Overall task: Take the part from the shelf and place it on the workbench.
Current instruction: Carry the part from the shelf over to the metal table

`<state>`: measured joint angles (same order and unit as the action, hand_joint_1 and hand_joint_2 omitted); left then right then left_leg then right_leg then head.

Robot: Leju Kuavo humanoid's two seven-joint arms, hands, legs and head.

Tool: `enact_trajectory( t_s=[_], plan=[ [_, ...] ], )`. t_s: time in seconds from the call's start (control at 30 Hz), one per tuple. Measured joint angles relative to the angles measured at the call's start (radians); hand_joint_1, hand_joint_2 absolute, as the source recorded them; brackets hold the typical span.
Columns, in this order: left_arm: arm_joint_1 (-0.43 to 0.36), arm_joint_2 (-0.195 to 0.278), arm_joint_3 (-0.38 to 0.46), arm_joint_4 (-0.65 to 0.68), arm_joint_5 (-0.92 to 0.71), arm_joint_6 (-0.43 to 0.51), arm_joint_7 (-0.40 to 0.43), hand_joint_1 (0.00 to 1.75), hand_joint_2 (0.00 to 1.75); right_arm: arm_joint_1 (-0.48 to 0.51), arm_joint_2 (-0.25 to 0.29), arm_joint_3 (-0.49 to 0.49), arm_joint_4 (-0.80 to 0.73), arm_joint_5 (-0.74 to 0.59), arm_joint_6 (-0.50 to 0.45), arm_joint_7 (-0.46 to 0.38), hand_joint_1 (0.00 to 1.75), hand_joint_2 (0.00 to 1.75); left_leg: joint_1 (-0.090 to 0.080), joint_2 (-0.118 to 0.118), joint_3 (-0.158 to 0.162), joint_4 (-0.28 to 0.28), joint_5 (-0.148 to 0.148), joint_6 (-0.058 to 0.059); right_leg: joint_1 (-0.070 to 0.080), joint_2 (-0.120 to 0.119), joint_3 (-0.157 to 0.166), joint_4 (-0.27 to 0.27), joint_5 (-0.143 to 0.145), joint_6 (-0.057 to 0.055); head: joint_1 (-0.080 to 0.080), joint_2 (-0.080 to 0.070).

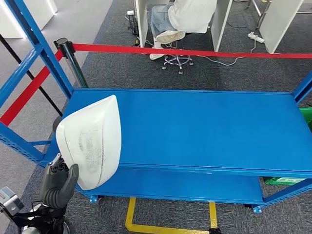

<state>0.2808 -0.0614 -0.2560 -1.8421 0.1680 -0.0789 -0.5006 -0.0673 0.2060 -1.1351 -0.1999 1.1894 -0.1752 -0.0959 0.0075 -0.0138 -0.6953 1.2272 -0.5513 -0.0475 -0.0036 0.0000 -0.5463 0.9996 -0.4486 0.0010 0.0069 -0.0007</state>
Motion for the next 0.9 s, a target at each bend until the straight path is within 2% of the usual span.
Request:
enact_trajectory(
  t_s=[0.03, 0.07, 0.1, 0.17, 0.2, 0.23, 0.33, 0.37, 0.4, 0.5, 0.53, 0.57, 0.6, 0.67, 0.7, 0.73, 0.83, 0.87, 0.9],
  plan=[
    [0.0, 0.0, 0.0, 0.002, 0.0, -0.001, 0.0, 1.75, 1.75, 0.0, 0.0, 0.0, 0.0, -0.001, -0.003, -0.001, 0.0, 0.0, 0.0, 0.002, -0.01, 0.035, -0.011, -0.001, 0.001, -0.006, -0.005, 0.0, 0.003, 0.0, 0.0, 0.0],
    [0.0, 0.0, 0.0, 0.003, 0.001, -0.002, 0.0, 1.75, 1.75, 0.0, 0.0, 0.0, 0.0, -0.003, -0.007, -0.004, 0.0, 0.0, 0.0, 0.002, -0.002, 0.034, -0.003, 0.0, 0.001, -0.011, -0.01, 0.0, 0.006, 0.001, 0.0, 0.0],
    [0.0, 0.0, 0.0, 0.004, 0.001, -0.002, 0.001, 1.75, 1.75, 0.0, 0.0, 0.0, 0.0, -0.004, -0.008, -0.006, 0.0, 0.0, 0.0, 0.003, 0.028, -0.01, 0.022, 0.002, 0.001, -0.014, -0.012, 0.0, 0.009, 0.003, 0.0, 0.0],
    [-0.001, 0.0, 0.0, 0.004, 0.001, -0.002, 0.001, 1.75, 1.75, -0.002, 0.0, 0.0, 0.0, -0.005, -0.011, -0.011, 0.0, 0.0, -0.002, 0.007, 0.117, -0.154, 0.077, 0.009, 0.004, -0.018, -0.015, 0.002, 0.012, 0.009, 0.0, 0.0],
    [-0.003, 0.0, 0.0, 0.004, 0.002, -0.002, 0.002, 1.75, 1.75, -0.002, 0.0, 0.0, 0.0, -0.005, -0.011, -0.013, 0.0, 0.0, -0.003, 0.009, 0.15, -0.211, 0.091, 0.014, 0.006, -0.019, -0.017, 0.004, 0.015, 0.013, 0.0, 0.0],
    [-0.003, 0.0, 0.0, 0.004, 0.002, -0.003, 0.003, 1.75, 1.75, -0.003, 0.0, 0.0, 0.0, -0.006, -0.012, -0.015, 0.0, 0.0, -0.004, 0.01, 0.166, -0.245, 0.096, 0.019, 0.008, -0.019, -0.021, 0.005, 0.017, 0.017, 0.0, 0.0],
    [-0.002, 0.0, 0.001, 0.004, 0.002, -0.003, 0.006, 1.75, 1.75, -0.003, 0.0, 0.0, 0.0, -0.007, -0.013, -0.019, 0.0, 0.0, -0.005, 0.008, 0.162, -0.259, 0.1, 0.038, 0.006, -0.02, -0.03, 0.006, 0.023, 0.035, 0.001, 0.0],
    [-0.002, 0.0, 0.002, 0.004, 0.002, -0.003, 0.007, 1.75, 1.75, -0.003, 0.0, 0.0, 0.0, -0.008, -0.014, -0.019, 0.0, 0.0, -0.004, 0.008, 0.161, -0.261, 0.105, 0.046, 0.005, -0.017, -0.037, 0.019, 0.011, 0.041, 0.002, 0.0],
    [-0.003, 0.0, 0.002, 0.004, 0.002, -0.004, 0.007, 1.75, 1.75, -0.002, 0.0, 0.0, 0.0, -0.009, -0.015, -0.018, 0.0, 0.0, -0.002, 0.008, 0.159, -0.263, 0.109, 0.052, 0.004, -0.013, -0.052, 0.052, -0.013, 0.047, 0.004, 0.0],
    [-0.003, -0.001, 0.002, 0.006, 0.002, -0.005, 0.007, 1.75, 1.75, -0.001, 0.0, 0.0, 0.0, -0.011, -0.016, -0.018, 0.0, 0.0, 0.0, 0.008, 0.147, -0.263, 0.119, 0.061, 0.001, -0.005, -0.129, 0.245, -0.118, 0.059, 0.008, 0.0],
    [-0.002, -0.001, 0.002, 0.008, 0.002, -0.005, 0.008, 1.75, 1.75, -0.001, 0.0, 0.0, 0.0, -0.011, -0.015, -0.018, 0.0, 0.0, 0.0, 0.008, 0.142, -0.263, 0.122, 0.062, 0.001, -0.005, -0.143, 0.288, -0.134, 0.061, 0.008, 0.0],
    [-0.002, -0.001, 0.002, 0.009, 0.002, -0.005, 0.008, 1.75, 1.75, 0.0, 0.0, 0.0, 0.0, -0.011, -0.015, -0.018, 0.0, 0.0, 0.0, 0.007, 0.139, -0.262, 0.125, 0.06, 0.0, -0.005, -0.138, 0.292, -0.129, 0.062, 0.008, 0.0],
    [-0.002, -0.001, 0.003, 0.01, 0.002, -0.006, 0.009, 1.75, 1.75, 0.0, 0.0, 0.0, 0.0, -0.011, -0.014, -0.018, 0.0, 0.0, 0.001, 0.006, 0.137, -0.261, 0.128, 0.058, -0.001, -0.005, -0.112, 0.254, -0.107, 0.062, 0.008, 0.0],
    [-0.002, -0.001, 0.003, 0.011, 0.002, -0.006, 0.009, 1.75, 1.75, -0.002, 0.0, 0.0, 0.0, -0.01, -0.013, -0.02, 0.0, 0.0, 0.001, 0.002, 0.134, -0.259, 0.132, 0.051, -0.004, 0.0, -0.024, 0.106, -0.051, 0.063, 0.009, 0.0],
    [-0.003, -0.001, 0.004, 0.011, 0.002, -0.006, 0.009, 1.75, 1.75, -0.003, 0.0, 0.0, 0.0, -0.011, -0.012, -0.022, 0.0, 0.0, 0.0, 0.001, 0.132, -0.257, 0.135, 0.046, -0.005, 0.004, 0.01, 0.046, -0.034, 0.059, 0.008, 0.0],
    [-0.003, -0.001, 0.004, 0.011, 0.0, -0.007, 0.009, 1.75, 1.75, -0.004, 0.0, 0.0, 0.0, -0.011, -0.011, -0.024, 0.0, 0.0, -0.002, 0.0, 0.128, -0.255, 0.138, 0.04, -0.005, 0.008, 0.027, 0.012, -0.027, 0.054, 0.008, 0.0],
    [-0.004, 0.0, 0.004, 0.011, -0.007, -0.009, 0.009, 1.75, 1.75, -0.003, 0.0, 0.0, 0.0, -0.011, -0.008, -0.029, 0.0, 0.0, -0.001, -0.001, 0.118, -0.252, 0.148, 0.024, -0.002, 0.01, 0.021, 0.005, -0.019, 0.031, 0.007, 0.0],
    [-0.004, 0.0, 0.004, 0.011, -0.009, -0.009, 0.009, 1.75, 1.75, -0.002, 0.001, 0.0, 0.0, -0.011, -0.008, -0.029, 0.0, 0.0, 0.0, 0.0, 0.113, -0.244, 0.139, 0.019, -0.002, 0.009, 0.016, 0.006, -0.014, 0.023, 0.007, 0.0],
    [-0.004, 0.0, 0.004, 0.011, -0.01, -0.009, 0.009, 1.75, 1.75, -0.003, 0.001, 0.0, 0.0, -0.011, -0.008, -0.03, 0.0, 0.0, 0.001, 0.001, 0.1, -0.218, 0.117, 0.015, -0.004, 0.007, 0.011, 0.005, -0.009, 0.015, 0.004, 0.0]
  ],
)
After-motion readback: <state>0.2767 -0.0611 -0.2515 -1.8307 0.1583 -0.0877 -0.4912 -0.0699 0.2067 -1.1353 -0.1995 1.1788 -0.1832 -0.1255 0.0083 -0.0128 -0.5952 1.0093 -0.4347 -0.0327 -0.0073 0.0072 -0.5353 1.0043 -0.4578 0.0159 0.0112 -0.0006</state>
